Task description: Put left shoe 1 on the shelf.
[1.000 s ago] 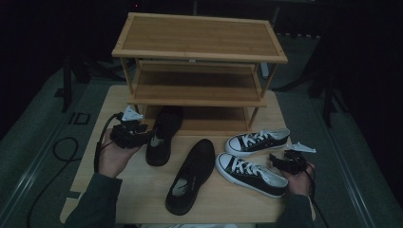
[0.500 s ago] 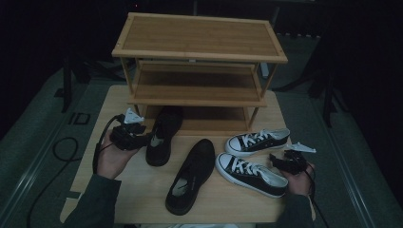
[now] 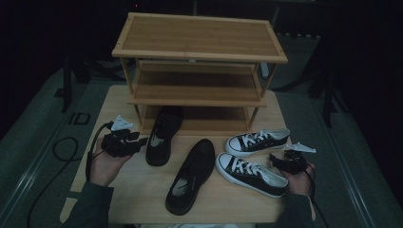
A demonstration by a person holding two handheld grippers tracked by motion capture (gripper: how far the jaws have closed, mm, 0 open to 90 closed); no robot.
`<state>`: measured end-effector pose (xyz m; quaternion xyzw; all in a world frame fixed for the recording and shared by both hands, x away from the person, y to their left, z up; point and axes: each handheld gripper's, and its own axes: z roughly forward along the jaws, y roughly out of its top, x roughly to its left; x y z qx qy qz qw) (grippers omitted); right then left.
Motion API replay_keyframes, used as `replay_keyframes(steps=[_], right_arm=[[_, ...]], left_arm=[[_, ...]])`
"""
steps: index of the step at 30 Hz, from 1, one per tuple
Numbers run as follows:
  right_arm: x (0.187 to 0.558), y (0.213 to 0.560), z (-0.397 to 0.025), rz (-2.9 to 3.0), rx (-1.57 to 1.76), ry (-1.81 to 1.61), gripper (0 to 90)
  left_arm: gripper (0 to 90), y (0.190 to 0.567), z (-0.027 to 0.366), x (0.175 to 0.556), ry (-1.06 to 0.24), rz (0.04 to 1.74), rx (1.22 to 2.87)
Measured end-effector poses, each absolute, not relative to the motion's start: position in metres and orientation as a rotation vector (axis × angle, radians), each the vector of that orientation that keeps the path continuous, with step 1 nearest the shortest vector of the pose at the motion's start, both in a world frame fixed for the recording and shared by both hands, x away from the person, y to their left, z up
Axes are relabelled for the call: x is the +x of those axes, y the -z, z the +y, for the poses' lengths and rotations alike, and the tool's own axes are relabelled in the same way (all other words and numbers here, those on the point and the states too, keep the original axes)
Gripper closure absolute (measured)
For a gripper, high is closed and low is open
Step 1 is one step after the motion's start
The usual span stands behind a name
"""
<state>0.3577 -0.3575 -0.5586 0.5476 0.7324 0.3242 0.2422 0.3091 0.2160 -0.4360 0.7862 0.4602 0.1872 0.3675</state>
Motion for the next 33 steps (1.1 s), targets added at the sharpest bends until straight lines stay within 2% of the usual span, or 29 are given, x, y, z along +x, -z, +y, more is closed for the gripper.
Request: replay_keyframes(steps=[7,11,20,33], right_arm=[[0.358,0.559,-0.357,2.002,1.497,-0.886,28.5],[0.358,0.559,-0.357,2.001,1.498,-0.887,28.5],[0.358,0.559,-0.357,2.000,1.499,-0.886,28.5],[0.358,0.559,-0.357,2.000,1.499,-0.886,28.5]], left_arm=[[58.9,0.449,0.223,0.293,-0.470,1.201,2.016],[64.5,0.456,0.225,0.285,-0.461,1.190,2.040],[89.5,0.475,0.215,0.279,-0.434,1.170,2.115],[89.7,0.498,0.199,0.283,-0.378,1.176,2.180]])
